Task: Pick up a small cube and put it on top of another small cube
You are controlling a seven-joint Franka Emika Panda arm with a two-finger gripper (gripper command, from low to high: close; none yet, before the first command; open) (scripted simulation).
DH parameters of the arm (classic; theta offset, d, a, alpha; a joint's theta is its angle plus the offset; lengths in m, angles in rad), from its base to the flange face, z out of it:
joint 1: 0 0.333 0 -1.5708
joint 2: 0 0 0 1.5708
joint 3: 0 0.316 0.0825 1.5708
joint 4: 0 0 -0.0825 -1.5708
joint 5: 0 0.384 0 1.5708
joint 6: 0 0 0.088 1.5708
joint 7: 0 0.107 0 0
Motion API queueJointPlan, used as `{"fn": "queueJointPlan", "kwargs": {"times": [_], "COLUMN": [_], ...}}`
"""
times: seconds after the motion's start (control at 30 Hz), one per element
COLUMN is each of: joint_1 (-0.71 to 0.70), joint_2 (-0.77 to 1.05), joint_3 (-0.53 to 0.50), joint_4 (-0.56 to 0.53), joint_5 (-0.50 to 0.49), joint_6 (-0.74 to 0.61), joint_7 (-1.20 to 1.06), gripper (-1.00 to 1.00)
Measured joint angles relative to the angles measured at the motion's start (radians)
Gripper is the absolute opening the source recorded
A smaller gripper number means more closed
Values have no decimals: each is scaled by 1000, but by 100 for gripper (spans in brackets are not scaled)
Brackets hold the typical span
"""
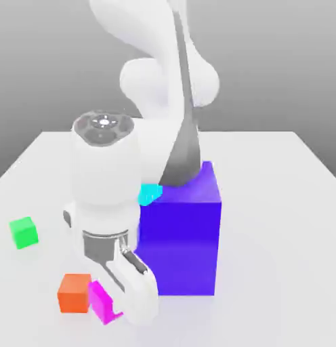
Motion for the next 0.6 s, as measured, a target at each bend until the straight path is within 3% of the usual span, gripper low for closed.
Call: {"fn": "queueJointPlan", "kwargs": {"times": [0.6], "joint_1": [-492], "joint_2": [-220], "joint_3": [-243], "joint_4": [-273], "joint_5": [178], "joint_6": [81], "joint_7": [-767], "gripper": [-100]}}
